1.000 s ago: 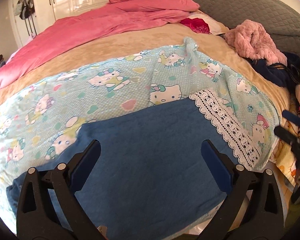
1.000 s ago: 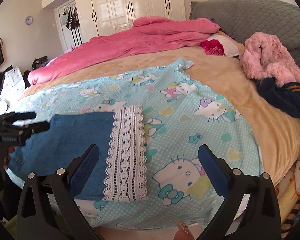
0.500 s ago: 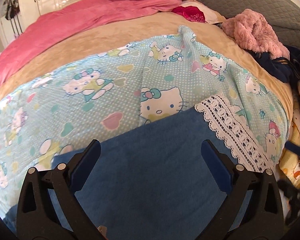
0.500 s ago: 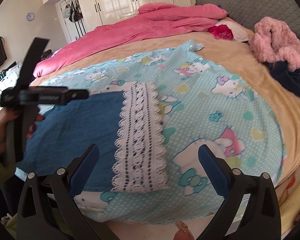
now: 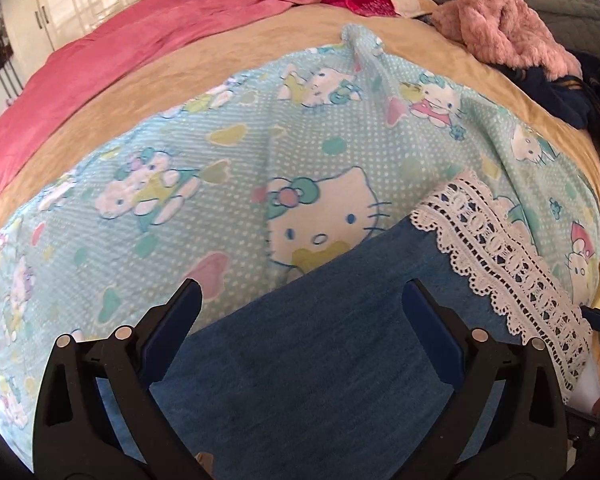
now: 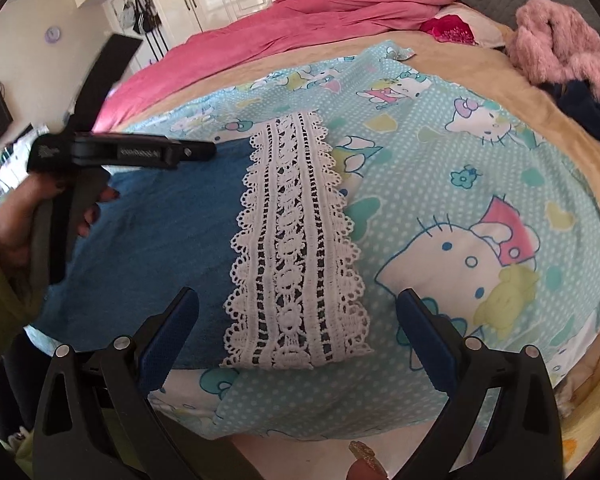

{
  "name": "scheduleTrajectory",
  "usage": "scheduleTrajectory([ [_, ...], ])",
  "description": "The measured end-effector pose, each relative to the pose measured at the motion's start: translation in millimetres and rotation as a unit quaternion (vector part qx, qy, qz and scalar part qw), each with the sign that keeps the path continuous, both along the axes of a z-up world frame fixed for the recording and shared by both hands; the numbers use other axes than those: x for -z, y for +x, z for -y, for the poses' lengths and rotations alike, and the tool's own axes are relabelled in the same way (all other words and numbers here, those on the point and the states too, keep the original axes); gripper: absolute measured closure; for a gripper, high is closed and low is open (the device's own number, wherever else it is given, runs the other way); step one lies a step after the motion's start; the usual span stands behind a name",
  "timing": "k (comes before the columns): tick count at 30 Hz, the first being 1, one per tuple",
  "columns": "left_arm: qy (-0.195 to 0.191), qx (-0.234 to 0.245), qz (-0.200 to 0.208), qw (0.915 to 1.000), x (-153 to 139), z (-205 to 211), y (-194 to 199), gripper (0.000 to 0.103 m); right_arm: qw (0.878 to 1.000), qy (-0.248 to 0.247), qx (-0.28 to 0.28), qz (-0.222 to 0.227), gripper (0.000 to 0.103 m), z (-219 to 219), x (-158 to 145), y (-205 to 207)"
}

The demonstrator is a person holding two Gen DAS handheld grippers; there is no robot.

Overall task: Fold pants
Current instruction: 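Grasp the lace-trimmed leg hem with the right gripper while the left gripper grasps the denim beside it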

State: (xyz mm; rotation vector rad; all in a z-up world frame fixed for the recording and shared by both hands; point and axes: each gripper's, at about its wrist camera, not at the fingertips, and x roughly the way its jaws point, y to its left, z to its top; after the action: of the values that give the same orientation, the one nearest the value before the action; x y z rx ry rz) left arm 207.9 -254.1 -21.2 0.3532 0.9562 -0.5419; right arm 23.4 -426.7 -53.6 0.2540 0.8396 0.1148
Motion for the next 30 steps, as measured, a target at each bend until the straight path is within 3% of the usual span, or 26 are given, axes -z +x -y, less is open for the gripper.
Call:
scheduleTrajectory([
  [5, -0.025, 0.029, -0.014, 0.9992, 6, 20, 1, 0.009, 1.000, 0.015, 0.003, 0.002, 0.007, 1, -1, 0],
  [6, -0.026, 0.038, -0.015, 0.9988, 8, 27, 1, 0.012, 1.000, 0.016, -0.001, 0.003, 0.012, 0, -1, 0],
  [7, -0.025, 0.045, -0.017, 0.9985, 11, 33, 1, 0.014, 1.000, 0.018, -0.009, 0.004, 0.027, -3, -2, 0],
  [8, -0.023, 0.055, -0.021, 0.9980, 14, 40, 1, 0.023, 1.000, 0.015, -0.011, 0.003, 0.031, -5, -2, 0],
  [9, -0.023, 0.065, -0.026, 0.9973, 16, 46, 1, 0.031, 1.000, 0.012, -0.011, 0.003, 0.031, -6, -2, 1],
  [11, -0.029, 0.075, -0.040, 0.9959, 20, 54, 3, 0.036, 1.000, 0.015, -0.011, 0.000, 0.031, -7, -1, 4],
  [14, -0.042, 0.070, -0.065, 0.9946, 25, 57, 7, 0.036, 1.000, 0.021, -0.014, -0.001, 0.031, -9, -1, 9],
  [16, -0.049, 0.078, -0.070, 0.9933, 25, 57, 5, 0.046, 1.000, 0.020, -0.017, -0.002, 0.036, -12, 0, 14],
  [18, -0.051, 0.092, -0.069, 0.9921, 22, 60, 0, 0.071, 1.000, 0.013, -0.014, 0.001, 0.051, -12, 0, 14],
  [19, -0.041, 0.096, -0.063, 0.9926, 21, 63, -3, 0.074, 1.000, 0.018, -0.017, 0.002, 0.058, -12, -1, 15],
  [21, -0.024, 0.098, -0.057, 0.9932, 19, 68, -9, 0.086, 0.999, 0.024, -0.022, 0.004, 0.062, -12, -3, 16],
  [25, -0.023, 0.099, -0.039, 0.9940, 13, 63, -13, 0.095, 0.998, 0.043, -0.040, 0.012, 0.075, -16, -9, 17],
  [30, -0.075, 0.084, -0.041, 0.9928, 0, 38, -11, 0.098, 0.997, 0.039, -0.060, 0.034, 0.076, -29, -25, 16],
])
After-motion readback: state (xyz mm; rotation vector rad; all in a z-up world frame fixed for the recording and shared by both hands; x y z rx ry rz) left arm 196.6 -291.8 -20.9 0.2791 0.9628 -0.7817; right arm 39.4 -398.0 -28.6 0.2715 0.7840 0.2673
